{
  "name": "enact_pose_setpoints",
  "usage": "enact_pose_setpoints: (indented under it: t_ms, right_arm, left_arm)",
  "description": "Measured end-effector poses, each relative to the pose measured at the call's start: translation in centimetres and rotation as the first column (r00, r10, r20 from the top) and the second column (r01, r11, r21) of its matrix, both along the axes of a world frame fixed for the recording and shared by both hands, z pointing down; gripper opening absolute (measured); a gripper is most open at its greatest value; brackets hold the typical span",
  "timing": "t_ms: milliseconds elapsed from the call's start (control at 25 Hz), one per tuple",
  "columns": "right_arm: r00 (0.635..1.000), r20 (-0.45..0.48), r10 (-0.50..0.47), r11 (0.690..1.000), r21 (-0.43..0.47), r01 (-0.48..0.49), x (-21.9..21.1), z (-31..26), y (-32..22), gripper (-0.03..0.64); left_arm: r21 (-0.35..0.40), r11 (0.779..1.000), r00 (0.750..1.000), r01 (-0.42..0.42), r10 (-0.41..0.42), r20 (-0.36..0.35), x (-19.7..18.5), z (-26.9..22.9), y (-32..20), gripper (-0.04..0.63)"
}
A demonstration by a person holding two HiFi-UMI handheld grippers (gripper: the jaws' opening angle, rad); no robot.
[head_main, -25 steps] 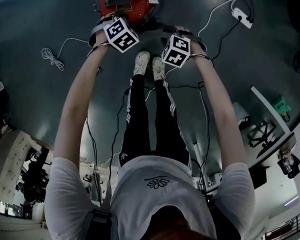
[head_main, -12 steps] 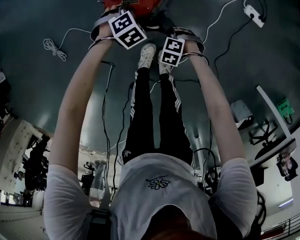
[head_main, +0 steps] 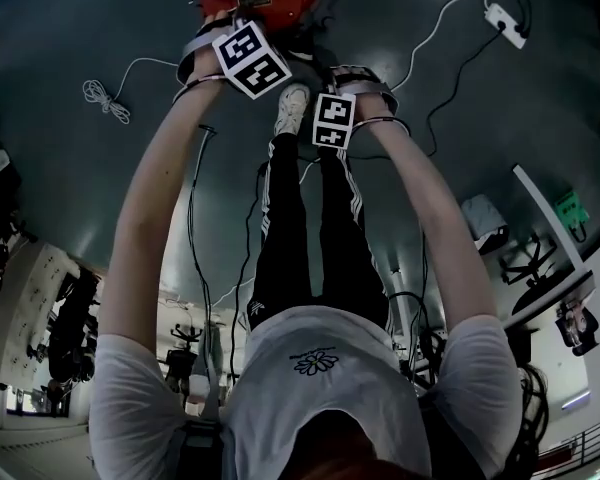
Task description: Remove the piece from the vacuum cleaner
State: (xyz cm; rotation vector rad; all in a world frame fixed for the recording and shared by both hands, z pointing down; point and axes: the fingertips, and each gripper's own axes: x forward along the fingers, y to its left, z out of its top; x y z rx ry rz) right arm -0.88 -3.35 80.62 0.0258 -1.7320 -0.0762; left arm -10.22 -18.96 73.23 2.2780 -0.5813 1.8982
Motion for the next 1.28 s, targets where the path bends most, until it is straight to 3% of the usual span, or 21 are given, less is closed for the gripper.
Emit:
enact_pose_setpoints:
  t_ms: [360, 560, 720, 880, 1080, 1280]
  right_arm:
    - [0.998, 0.053, -0.018, 0.997, -0.073, 0.022, -0.9, -1.0, 2.8, 0.029]
    - [0.982, 0.057, -0.182, 0.954, -0.230, 0.190, -0.4, 0.0, 10.9, 0.026]
    - [0.997, 0.021, 0.072, 0.967, -0.247, -0.064, 1.0, 1.1, 11.8, 0.026]
    - [0.997, 0.031, 0.069, 0.973, -0.223, -0.060, 0.9, 0.5, 9.7, 0.026]
    - [0.997, 0.022, 0.073, 0.981, -0.180, -0.068, 1.1, -1.6, 8.4, 0.026]
    - [0.996, 0.026, 0.088, 0.987, -0.136, -0.084, 1.4, -7.4, 8.6, 0.026]
  left_arm:
    - [0.013, 0.999, 0.999, 0.034, -0.034, -0.020, 0.0, 0.2, 0.0, -0.002]
    - [0.028, 0.998, 0.998, 0.051, -0.050, -0.029, -0.1, 0.1, -0.2, -0.002]
    - [0.049, 0.997, 0.997, 0.066, -0.063, -0.051, 0.1, 0.2, -0.1, -0.002]
    - [0.047, 0.994, 0.994, 0.097, -0.094, -0.058, -0.1, 0.3, -0.2, -0.002]
    - [0.014, 0.978, 0.974, 0.208, -0.206, -0.089, -0.3, 0.2, -0.5, -0.002]
    - [-0.133, 0.924, 0.917, 0.358, -0.375, -0.137, -0.3, -2.6, 5.8, 0.000]
